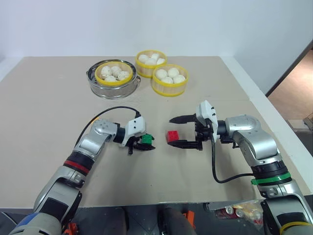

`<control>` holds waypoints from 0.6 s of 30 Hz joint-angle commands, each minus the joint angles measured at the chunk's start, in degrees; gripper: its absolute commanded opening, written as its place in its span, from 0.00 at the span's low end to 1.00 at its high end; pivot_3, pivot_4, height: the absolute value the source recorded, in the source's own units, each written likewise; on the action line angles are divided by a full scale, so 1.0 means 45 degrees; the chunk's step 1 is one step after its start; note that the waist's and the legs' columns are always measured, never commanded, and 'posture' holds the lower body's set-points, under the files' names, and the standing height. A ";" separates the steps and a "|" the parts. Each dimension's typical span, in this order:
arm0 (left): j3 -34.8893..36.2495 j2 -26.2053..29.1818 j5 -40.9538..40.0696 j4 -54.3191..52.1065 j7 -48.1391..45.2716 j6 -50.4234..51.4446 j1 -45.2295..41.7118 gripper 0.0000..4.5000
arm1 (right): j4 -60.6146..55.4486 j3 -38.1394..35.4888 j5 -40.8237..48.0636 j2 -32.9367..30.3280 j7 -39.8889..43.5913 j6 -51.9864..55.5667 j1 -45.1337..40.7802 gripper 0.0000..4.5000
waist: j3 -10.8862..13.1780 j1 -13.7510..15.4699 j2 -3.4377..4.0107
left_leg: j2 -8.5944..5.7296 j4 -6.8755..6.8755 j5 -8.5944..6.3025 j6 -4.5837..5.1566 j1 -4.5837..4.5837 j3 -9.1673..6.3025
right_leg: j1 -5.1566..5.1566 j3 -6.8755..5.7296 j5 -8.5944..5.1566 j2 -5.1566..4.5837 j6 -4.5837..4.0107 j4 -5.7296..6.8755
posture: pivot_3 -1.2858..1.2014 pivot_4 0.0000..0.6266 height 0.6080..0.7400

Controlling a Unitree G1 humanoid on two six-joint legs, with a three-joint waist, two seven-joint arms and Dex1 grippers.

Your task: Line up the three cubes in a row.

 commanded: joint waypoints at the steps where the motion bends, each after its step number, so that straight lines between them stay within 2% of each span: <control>1: 0.0058 -0.0006 0.0324 0.0234 0.0130 -0.0297 -0.0269 0.31 | -0.0538 -0.0359 0.0054 -0.0178 -0.0012 -0.0184 -0.0029 1.00 | 0.0000 0.0000 0.0000 | 0.0000 0.0006 0.0000 0.0000 0.0002 0.0001 | 0.0000 0.0001 0.0000 -0.0001 0.0000 0.0007 | 0.52 0.24 1.00; 18: 0.0453 -0.0483 0.0431 0.1214 0.0778 -0.0080 -0.0724 0.31 | -0.0515 -0.0308 -0.0031 -0.0227 -0.0091 -0.0277 -0.0007 1.00 | 0.0000 0.0003 0.0000 | -0.0026 0.0096 0.0055 0.0021 0.0010 -0.0003 | 0.0015 0.0023 0.0051 -0.0019 -0.0038 0.0069 | 0.52 0.24 1.00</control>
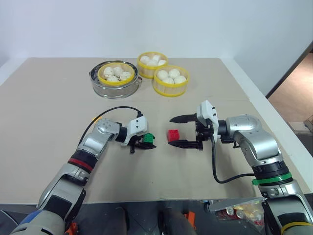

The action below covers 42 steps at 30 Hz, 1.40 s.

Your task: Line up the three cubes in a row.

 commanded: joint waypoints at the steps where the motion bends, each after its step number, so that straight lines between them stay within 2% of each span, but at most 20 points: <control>1: 0.0363 -0.0002 0.0091 0.0195 0.0340 0.0085 -0.0307 0.31 | -0.0418 -0.0301 -0.0001 -0.0126 -0.0039 -0.0172 -0.0048 1.00 | 0.0000 0.0000 0.0000 | -0.0001 0.0000 0.0003 0.0002 0.0000 0.0000 | -0.0001 0.0000 0.0004 0.0000 0.0000 0.0000 | 0.52 0.24 1.00; 10: 0.0396 -0.0043 0.0029 0.0279 0.0236 0.0866 -0.0404 0.31 | -0.0441 -0.0255 -0.0078 -0.0103 -0.0047 -0.0197 0.0006 1.00 | 0.0000 0.0000 0.0000 | -0.0003 0.0000 0.0011 0.0005 0.0002 -0.0001 | -0.0001 0.0002 0.0013 -0.0001 0.0000 0.0000 | 0.52 0.24 1.00; 11: 0.0406 -0.0040 0.0017 0.0250 0.0249 0.0944 -0.0431 0.53 | -0.0441 -0.0254 -0.0083 -0.0112 -0.0038 -0.0204 0.0024 1.00 | 0.0000 0.0000 0.0000 | -0.0003 0.0000 0.0011 0.0005 0.0003 -0.0001 | -0.0001 0.0002 0.0014 -0.0001 0.0000 0.0000 | 0.52 0.24 1.00; 13: 0.0428 -0.0025 -0.0007 0.0157 0.0252 0.0989 -0.0454 0.62 | -0.0426 -0.0255 -0.0092 -0.0120 -0.0029 -0.0217 0.0035 1.00 | 0.0000 -0.0001 0.0000 | -0.0002 0.0000 0.0011 0.0005 0.0003 -0.0003 | -0.0001 0.0001 0.0014 0.0002 -0.0001 0.0000 | 0.52 0.24 1.00; 15: 0.0493 -0.0007 -0.0047 0.0020 0.0246 0.0945 -0.0432 0.80 | -0.0440 -0.0254 -0.0094 -0.0126 -0.0019 -0.0202 0.0034 1.00 | 0.0000 -0.0001 0.0000 | -0.0002 -0.0002 0.0011 0.0005 0.0001 -0.0003 | -0.0005 0.0002 0.0012 0.0002 -0.0003 0.0000 | 0.52 0.24 1.00; 18: 0.0408 0.0192 0.0035 -0.0263 0.0009 0.0806 -0.0380 0.99 | -0.0355 -0.0258 -0.0129 -0.0118 0.0025 -0.0211 -0.0034 1.00 | 0.0001 -0.0011 0.0001 | -0.0001 -0.0011 0.0010 0.0004 -0.0006 -0.0001 | -0.0016 0.0005 0.0004 0.0005 0.0001 -0.0001 | 0.52 0.24 1.00; 23: 0.0508 0.0456 -0.0079 -0.0996 -0.0182 0.0979 -0.0220 0.99 | -0.0140 -0.0236 -0.0204 -0.0100 0.0111 -0.0287 -0.0181 1.00 | 0.0002 -0.0010 0.0003 | 0.0001 -0.0041 0.0008 0.0003 -0.0012 -0.0005 | -0.0030 0.0002 0.0000 0.0012 0.0039 0.0000 | 0.52 0.24 1.00; 27: 0.0920 0.1045 -0.0766 -0.2829 -0.0588 0.1679 0.0194 0.99 | -0.0005 -0.0190 -0.0238 -0.0070 0.0163 -0.0315 -0.0315 1.00 | 0.0005 -0.0014 0.0004 | 0.0001 -0.0053 0.0005 0.0001 -0.0024 -0.0006 | -0.0043 0.0001 -0.0014 0.0012 0.0045 -0.0001 | 0.52 0.24 1.00; 34: 0.2943 0.2143 -0.3267 -0.6254 -0.0266 0.4863 0.0766 0.99 | 0.0068 -0.0283 -0.0217 -0.0136 0.0237 -0.0228 -0.0442 1.00 | 0.0010 -0.0027 0.0007 | 0.0001 -0.0052 0.0004 0.0000 -0.0045 -0.0012 | -0.0066 -0.0004 -0.0016 0.0011 0.0047 0.0000 | 0.52 0.24 1.00; 38: 0.5123 0.2332 -0.4416 -0.7567 0.1876 0.6688 0.1575 0.99 | -0.0163 -0.0591 0.0082 -0.0126 0.0024 0.0092 -0.0392 1.00 | 0.0012 -0.0041 0.0010 | 0.0004 -0.0053 0.0004 0.0000 -0.0041 -0.0013 | -0.0066 -0.0003 -0.0017 0.0011 0.0047 0.0000 | 0.52 0.24 1.00; 42: 0.6732 0.2416 -0.3826 -0.8310 0.4241 0.6131 0.3349 0.99 | -0.0543 -0.1157 0.0971 0.0346 -0.0733 0.1070 -0.0378 1.00 | 0.0012 -0.0039 0.0010 | 0.0008 -0.0056 0.0004 0.0000 -0.0028 -0.0016 | -0.0058 -0.0002 -0.0016 0.0012 0.0048 0.0007 | 0.52 0.24 1.00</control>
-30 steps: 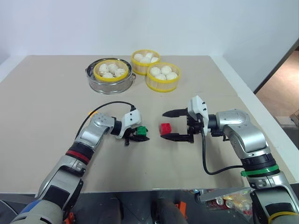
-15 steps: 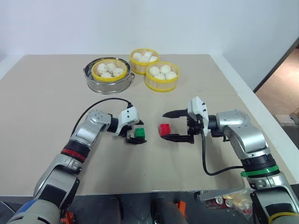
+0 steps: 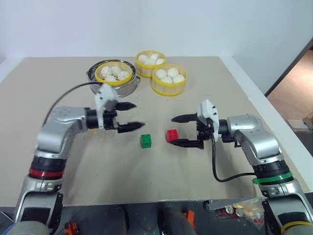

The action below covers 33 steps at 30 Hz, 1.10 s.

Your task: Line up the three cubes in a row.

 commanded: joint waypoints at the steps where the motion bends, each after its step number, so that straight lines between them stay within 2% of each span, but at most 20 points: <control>1: 0.1428 0.0291 0.0469 -0.0723 0.1832 -0.0872 0.1296 0.99 | -0.0757 -0.0924 0.1044 0.0391 -0.0703 0.0883 -0.0273 1.00 | 0.0000 0.0000 0.0000 | 0.0000 -0.0002 0.0000 0.0000 0.0002 -0.0001 | 0.0002 -0.0001 0.0000 0.0000 0.0000 0.0002 | 0.52 0.24 1.00; 7: 0.2244 0.1106 0.0715 0.0728 0.2017 -0.2753 0.2134 0.99 | -0.1265 -0.0954 0.1506 0.0845 -0.1009 0.1333 -0.0198 1.00 | 0.0002 0.0057 -0.0003 | 0.0000 0.0003 0.0001 -0.0001 0.0001 -0.0006 | 0.0012 -0.0026 -0.0001 -0.0015 -0.0015 0.0005 | 0.52 0.24 1.00; 11: 0.2162 0.1563 0.0518 0.1635 0.1397 -0.3411 0.2353 0.99 | -0.1036 -0.0819 0.1240 0.0975 -0.1006 0.1057 -0.0292 1.00 | 0.0002 0.0049 -0.0003 | -0.0010 0.0006 0.0001 -0.0002 0.0002 0.0013 | 0.0018 -0.0018 -0.0027 -0.0041 -0.0058 -0.0007 | 0.52 0.24 1.00; 19: 0.1294 0.2651 0.0980 0.5128 -0.0703 -0.4953 0.1093 0.99 | -0.0923 -0.0704 0.0910 0.0671 -0.0765 0.0846 -0.0317 1.00 | 0.0003 0.0048 -0.0005 | -0.0002 -0.0003 0.0000 -0.0004 -0.0020 0.0017 | -0.0021 -0.0026 -0.0026 -0.0029 -0.0058 -0.0008 | 0.52 0.24 1.00; 25: 0.0516 0.2613 0.1388 0.7867 -0.1824 -0.5722 -0.0436 0.99 | -0.0919 -0.0765 0.0656 0.0463 -0.0839 0.0636 -0.0268 1.00 | 0.0003 0.0047 -0.0006 | -0.0004 -0.0009 0.0000 -0.0004 -0.0035 0.0024 | -0.0039 -0.0023 -0.0004 -0.0029 -0.0017 -0.0008 | 0.52 0.24 1.00; 33: -0.0465 0.1932 0.2185 1.0734 -0.2540 -0.6830 -0.1988 0.99 | -0.1169 -0.0876 0.0653 0.0169 -0.0966 0.0710 -0.0048 1.00 | 0.0003 0.0047 -0.0007 | -0.0002 -0.0012 0.0000 -0.0003 -0.0058 0.0029 | -0.0077 -0.0015 -0.0007 -0.0017 -0.0016 0.0019 | 0.52 0.24 1.00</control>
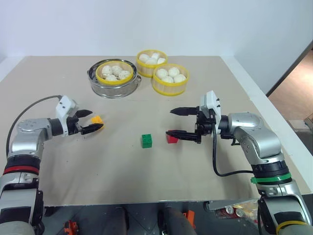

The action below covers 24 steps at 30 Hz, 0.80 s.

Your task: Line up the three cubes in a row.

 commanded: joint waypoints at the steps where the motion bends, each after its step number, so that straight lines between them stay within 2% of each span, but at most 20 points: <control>1: -0.0223 -0.0118 0.0423 0.1002 -0.0194 -0.0835 -0.0729 0.99 | -0.0438 -0.0318 0.0052 -0.0258 -0.0047 -0.0115 0.0008 1.00 | 0.0000 0.0001 0.0000 | -0.0001 0.0000 0.0000 0.0000 0.0000 -0.0001 | 0.0001 0.0000 0.0000 0.0000 0.0000 0.0002 | 0.52 0.24 1.00; 9: -0.0917 -0.0594 0.1552 0.3814 -0.0311 -0.2088 -0.2012 0.99 | -0.0499 -0.0313 0.0023 -0.0501 0.0004 -0.0201 0.0137 1.00 | 0.0000 -0.0006 -0.0001 | 0.0000 0.0001 0.0000 0.0000 -0.0002 0.0002 | -0.0009 0.0011 0.0000 0.0009 0.0001 0.0009 | 0.52 0.24 1.00; 10: -0.1001 -0.0637 0.1702 0.4035 -0.0313 -0.2258 -0.2119 0.88 | -0.0504 -0.0313 0.0016 -0.0528 0.0017 -0.0209 0.0147 1.00 | 0.0000 -0.0005 -0.0001 | -0.0001 0.0001 0.0000 0.0000 -0.0003 0.0002 | -0.0010 0.0011 0.0000 0.0009 0.0001 0.0009 | 0.52 0.24 1.00; 12: -0.1015 -0.0721 0.1830 0.4298 -0.0301 -0.2535 -0.2271 0.75 | -0.0509 -0.0311 -0.0001 -0.0587 0.0042 -0.0229 0.0167 1.00 | 0.0000 -0.0005 -0.0002 | -0.0002 0.0002 0.0000 0.0000 -0.0004 0.0003 | -0.0008 0.0011 0.0000 0.0006 0.0002 0.0008 | 0.52 0.24 1.00; 14: -0.0978 -0.0774 0.1888 0.4437 -0.0328 -0.2717 -0.2355 0.56 | -0.0499 -0.0323 -0.0003 -0.0635 0.0062 -0.0254 0.0195 1.00 | 0.0000 -0.0005 -0.0002 | -0.0003 0.0004 0.0000 0.0000 -0.0005 0.0005 | -0.0006 0.0014 0.0000 0.0004 0.0004 0.0008 | 0.52 0.24 1.00; 18: -0.0963 -0.0799 0.2030 0.4549 -0.0415 -0.2992 -0.2401 0.30 | -0.0452 -0.0300 -0.0022 -0.0694 0.0076 -0.0308 0.0206 1.00 | 0.0000 -0.0005 -0.0002 | -0.0002 0.0003 0.0000 0.0000 -0.0005 0.0004 | -0.0008 0.0014 0.0000 0.0005 0.0004 0.0009 | 0.52 0.24 1.00; 22: -0.0949 -0.0715 0.2046 0.4136 -0.0503 -0.3164 -0.2187 0.31 | -0.0442 -0.0274 -0.0018 -0.0698 0.0085 -0.0329 0.0205 1.00 | 0.0000 -0.0005 -0.0002 | -0.0001 0.0004 0.0000 0.0000 -0.0005 0.0003 | -0.0007 0.0014 0.0000 0.0006 0.0004 0.0011 | 0.52 0.24 1.00; 24: -0.1103 -0.0634 0.1798 0.2698 -0.1274 -0.2940 -0.1627 0.31 | -0.0526 -0.0274 0.0112 -0.0727 0.0155 -0.0115 0.0208 1.00 | 0.0000 -0.0007 -0.0001 | -0.0002 0.0004 0.0000 0.0000 -0.0006 0.0004 | -0.0008 0.0014 0.0000 0.0005 0.0004 0.0011 | 0.52 0.24 1.00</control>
